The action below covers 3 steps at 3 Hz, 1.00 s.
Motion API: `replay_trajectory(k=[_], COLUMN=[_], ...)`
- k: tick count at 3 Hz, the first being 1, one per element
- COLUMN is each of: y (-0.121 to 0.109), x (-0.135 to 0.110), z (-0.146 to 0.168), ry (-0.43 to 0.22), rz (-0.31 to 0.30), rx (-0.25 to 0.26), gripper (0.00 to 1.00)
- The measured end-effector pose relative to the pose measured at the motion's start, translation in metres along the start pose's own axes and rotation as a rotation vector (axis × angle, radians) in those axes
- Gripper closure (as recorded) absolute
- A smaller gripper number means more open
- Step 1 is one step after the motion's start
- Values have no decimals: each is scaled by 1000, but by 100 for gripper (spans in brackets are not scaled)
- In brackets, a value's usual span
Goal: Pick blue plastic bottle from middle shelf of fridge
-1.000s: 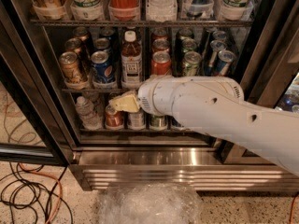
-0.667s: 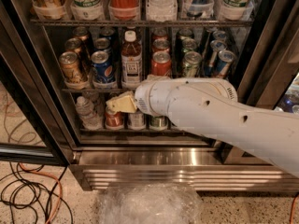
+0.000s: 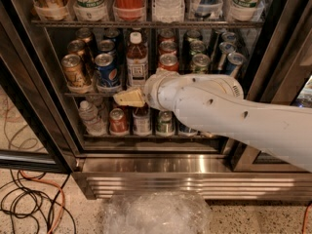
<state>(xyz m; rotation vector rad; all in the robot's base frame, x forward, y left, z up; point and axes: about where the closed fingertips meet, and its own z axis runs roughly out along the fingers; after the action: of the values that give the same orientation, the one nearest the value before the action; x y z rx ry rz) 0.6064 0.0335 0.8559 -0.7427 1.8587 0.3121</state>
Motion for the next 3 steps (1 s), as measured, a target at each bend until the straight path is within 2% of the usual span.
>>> replay_trajectory(k=[1, 2, 3], y=[-3, -3, -1], x=[-1, -1, -3], z=[0, 0, 3], ry=[-1, -1, -5], rz=[-1, -1, -3], rx=[5, 5, 1], gripper=[3, 15, 11])
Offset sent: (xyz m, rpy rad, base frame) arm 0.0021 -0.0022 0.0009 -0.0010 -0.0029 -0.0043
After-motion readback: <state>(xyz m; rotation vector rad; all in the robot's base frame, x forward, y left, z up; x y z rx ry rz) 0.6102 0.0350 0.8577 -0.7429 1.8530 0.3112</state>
